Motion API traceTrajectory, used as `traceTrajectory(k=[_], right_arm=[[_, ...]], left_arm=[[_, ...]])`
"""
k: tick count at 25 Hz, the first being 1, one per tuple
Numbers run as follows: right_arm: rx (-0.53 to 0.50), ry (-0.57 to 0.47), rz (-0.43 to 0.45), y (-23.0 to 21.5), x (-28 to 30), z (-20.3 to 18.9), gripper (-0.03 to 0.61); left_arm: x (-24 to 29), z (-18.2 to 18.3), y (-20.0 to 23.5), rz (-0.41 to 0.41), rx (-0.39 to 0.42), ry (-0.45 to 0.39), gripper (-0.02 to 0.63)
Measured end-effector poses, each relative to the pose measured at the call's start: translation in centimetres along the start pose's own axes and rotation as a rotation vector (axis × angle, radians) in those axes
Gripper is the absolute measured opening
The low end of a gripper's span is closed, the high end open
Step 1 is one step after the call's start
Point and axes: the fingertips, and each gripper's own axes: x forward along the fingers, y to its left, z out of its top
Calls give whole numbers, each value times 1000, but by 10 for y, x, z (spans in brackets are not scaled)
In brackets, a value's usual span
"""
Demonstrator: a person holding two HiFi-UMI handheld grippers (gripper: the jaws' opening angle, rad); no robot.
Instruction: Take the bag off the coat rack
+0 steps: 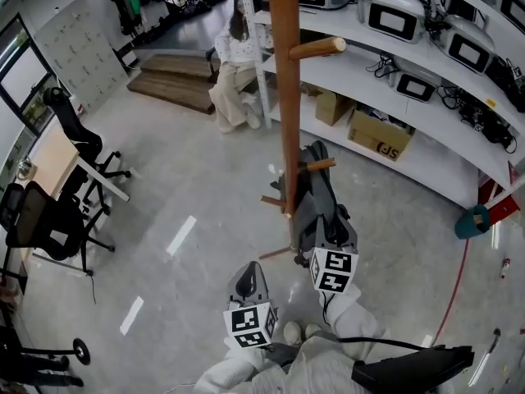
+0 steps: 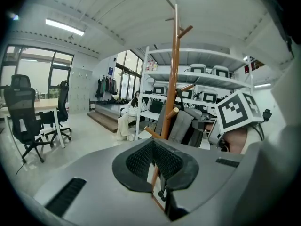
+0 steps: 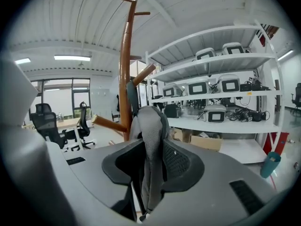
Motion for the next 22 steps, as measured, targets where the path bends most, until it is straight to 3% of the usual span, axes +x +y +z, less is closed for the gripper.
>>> traceTrajectory(k=[7,22], right_arm=[[40,30,56,8,-2,-2,86],[71,-28,114,3,-21,25,75]], left_arm=[[-8,4,0,0,-2,-21,-12],[-15,12,-18,-44,9,-59,-12]])
